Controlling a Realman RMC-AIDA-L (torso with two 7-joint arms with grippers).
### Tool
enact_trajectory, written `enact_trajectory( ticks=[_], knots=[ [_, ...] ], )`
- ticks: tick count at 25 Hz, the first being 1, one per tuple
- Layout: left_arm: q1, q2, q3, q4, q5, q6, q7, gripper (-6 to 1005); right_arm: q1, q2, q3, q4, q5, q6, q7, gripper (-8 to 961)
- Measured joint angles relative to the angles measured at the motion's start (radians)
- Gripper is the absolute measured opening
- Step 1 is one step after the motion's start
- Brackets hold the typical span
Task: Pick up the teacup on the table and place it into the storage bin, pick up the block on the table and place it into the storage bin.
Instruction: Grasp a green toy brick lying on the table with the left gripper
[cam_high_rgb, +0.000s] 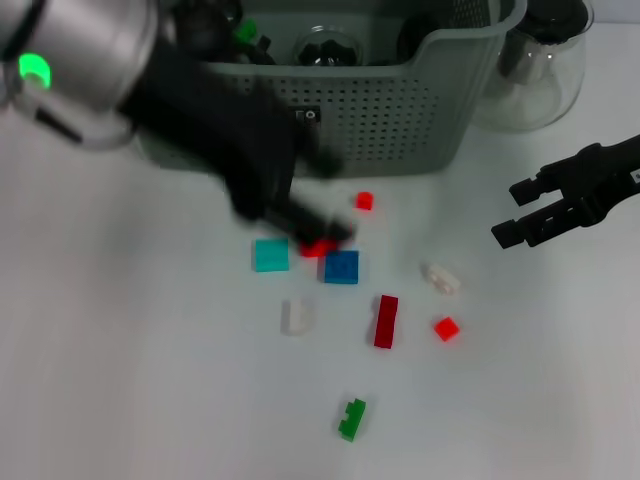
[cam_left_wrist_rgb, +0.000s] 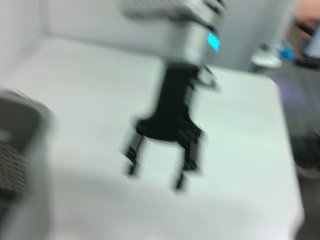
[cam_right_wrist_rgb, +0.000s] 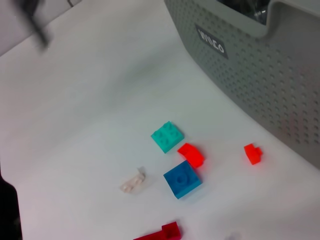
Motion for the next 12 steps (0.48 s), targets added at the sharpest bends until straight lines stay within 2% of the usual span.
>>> enact_trajectory(
  ticks=[1,2,3,6,8,12],
  knots=[
    [0.03,0.004,0.069,0.003,0.003,0.009,0.004,680,0.0,0.0,0.002,0.001,0.0,0.002,0.001,914],
    [0.03,0.004,0.069,0.003,0.003,0.009,0.004,680,0.0,0.0,0.004,0.002,0.0,0.005,0.001,914],
    [0.045,0.004,0.111,0.003,0.014,0.009,0.01,679,0.0,0.0,0.007,0.004,0.0,0.007,0.001,914],
    [0.069,-0.016,0.196,-0.003,0.085,-0.004,0.03,677,0.0,0.002,0.01,0.009,0.0,0.014,0.002,912],
    [0.087,-0.036,0.303,-0.009,0.152,-0.026,0.054,677,0.001,0.003,0.01,0.01,-0.001,0.018,0.002,912],
    [0.117,-0.043,0.551,-0.027,0.239,-0.125,0.077,678,0.002,0.005,0.01,0.01,0.0,0.028,0.002,914]
  ],
)
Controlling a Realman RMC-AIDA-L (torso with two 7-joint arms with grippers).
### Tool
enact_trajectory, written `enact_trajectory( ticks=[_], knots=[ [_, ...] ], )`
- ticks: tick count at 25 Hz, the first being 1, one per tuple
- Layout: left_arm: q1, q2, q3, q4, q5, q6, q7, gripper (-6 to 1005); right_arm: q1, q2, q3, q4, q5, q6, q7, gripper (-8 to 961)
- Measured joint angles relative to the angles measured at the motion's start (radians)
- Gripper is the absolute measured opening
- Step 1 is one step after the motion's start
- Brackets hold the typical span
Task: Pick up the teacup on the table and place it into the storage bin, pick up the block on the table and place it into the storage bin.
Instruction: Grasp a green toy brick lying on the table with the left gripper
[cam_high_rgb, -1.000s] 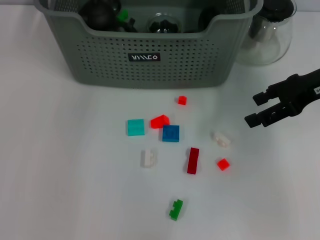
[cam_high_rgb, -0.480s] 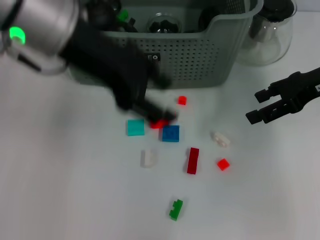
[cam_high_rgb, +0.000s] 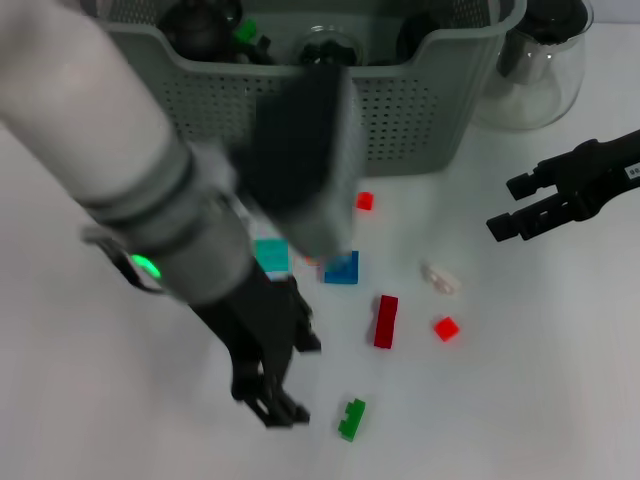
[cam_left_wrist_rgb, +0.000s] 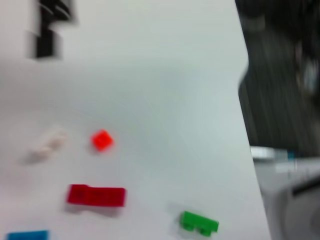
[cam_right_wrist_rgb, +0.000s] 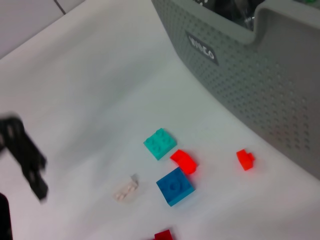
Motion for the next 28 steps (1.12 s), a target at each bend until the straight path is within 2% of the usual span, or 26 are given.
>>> enact_trajectory(
  ticks=[3,9,15,28],
  knots=[
    [-0.007,-0.001,0.154,-0.034,0.018,-0.068,-0.012,678,0.002,0.003,0.0,0.0,0.001,0.002,0.0,914],
    [-0.026,-0.002,0.306,-0.07,0.019,-0.182,-0.012,679,0.003,0.004,0.0,0.0,0.001,0.003,0.001,915],
    [-0.047,-0.002,0.378,-0.12,0.019,-0.276,-0.017,678,0.001,0.005,0.0,0.0,0.001,0.004,0.008,914],
    [-0.062,-0.002,0.435,-0.172,0.019,-0.371,-0.042,676,-0.011,0.005,0.0,0.0,0.0,0.003,0.01,915]
  ],
)
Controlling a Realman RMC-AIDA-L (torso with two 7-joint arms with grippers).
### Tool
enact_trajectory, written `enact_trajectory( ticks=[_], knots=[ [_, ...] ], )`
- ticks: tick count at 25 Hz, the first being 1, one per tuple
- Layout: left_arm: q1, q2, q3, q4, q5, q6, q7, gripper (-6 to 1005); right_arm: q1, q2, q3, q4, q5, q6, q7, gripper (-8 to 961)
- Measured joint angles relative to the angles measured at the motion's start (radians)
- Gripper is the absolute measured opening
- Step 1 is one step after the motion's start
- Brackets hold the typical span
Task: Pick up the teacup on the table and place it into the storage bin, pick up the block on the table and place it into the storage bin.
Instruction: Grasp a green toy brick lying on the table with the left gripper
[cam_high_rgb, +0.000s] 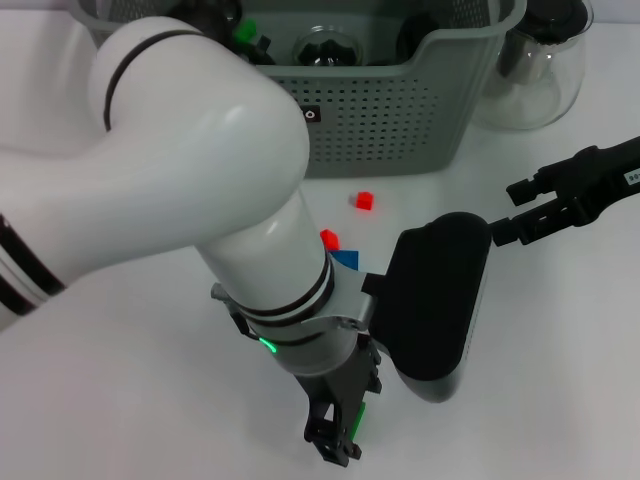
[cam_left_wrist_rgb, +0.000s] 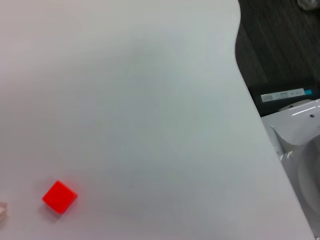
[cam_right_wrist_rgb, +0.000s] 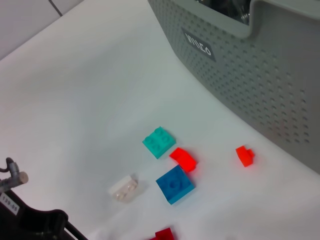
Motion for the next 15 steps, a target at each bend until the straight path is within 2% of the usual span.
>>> enact_trajectory(
  ticks=[15],
  knots=[
    [-0.004,0.0,0.011,-0.033,0.0,-0.019,0.007,675,0.0,0.001,0.0,-0.001,-0.001,0.0,0.002,915]
  ],
)
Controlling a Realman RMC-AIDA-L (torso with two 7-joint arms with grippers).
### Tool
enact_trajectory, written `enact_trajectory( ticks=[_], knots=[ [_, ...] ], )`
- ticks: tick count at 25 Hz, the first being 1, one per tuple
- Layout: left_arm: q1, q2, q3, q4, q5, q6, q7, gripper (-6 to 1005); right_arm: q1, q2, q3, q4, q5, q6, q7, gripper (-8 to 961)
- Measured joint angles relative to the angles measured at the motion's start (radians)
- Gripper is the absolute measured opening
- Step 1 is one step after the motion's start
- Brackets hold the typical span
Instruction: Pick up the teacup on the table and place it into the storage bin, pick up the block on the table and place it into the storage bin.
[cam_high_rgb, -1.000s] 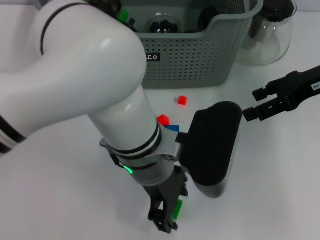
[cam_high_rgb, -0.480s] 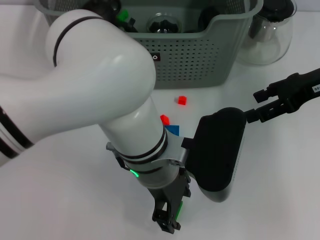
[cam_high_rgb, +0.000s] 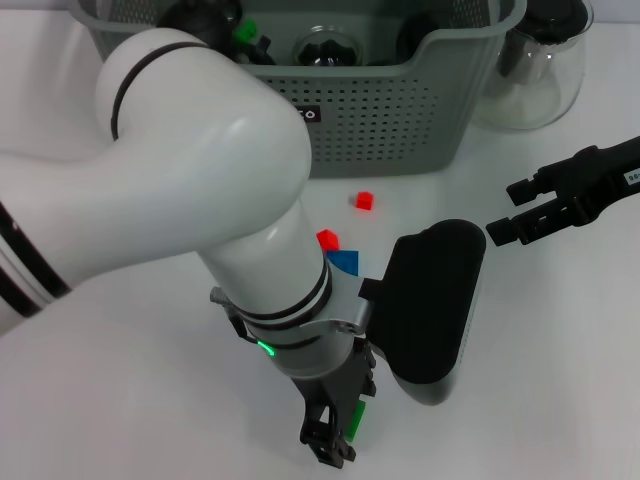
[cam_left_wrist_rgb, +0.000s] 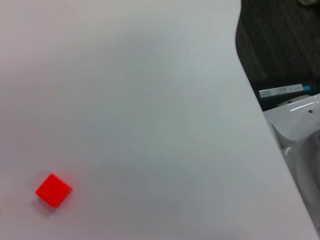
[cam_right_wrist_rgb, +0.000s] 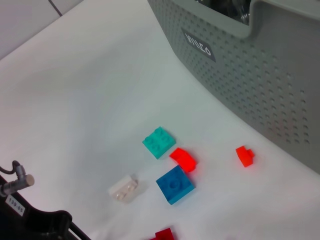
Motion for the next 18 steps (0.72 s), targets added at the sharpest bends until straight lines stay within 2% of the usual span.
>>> enact_trajectory(
  ticks=[9,15,18],
  knots=[
    [0.001,0.0,0.001,-0.008,0.009,-0.012,0.001,647,0.0,0.001,0.0,-0.004,-0.001,0.0,0.0,915],
    [0.001,0.0,0.001,-0.009,0.017,-0.019,-0.006,434,0.0,0.001,0.0,-0.005,-0.001,0.0,0.0,915],
    [0.01,0.0,-0.006,0.022,0.018,-0.004,-0.006,414,0.0,0.001,0.0,-0.005,-0.001,0.0,0.0,915]
  ],
)
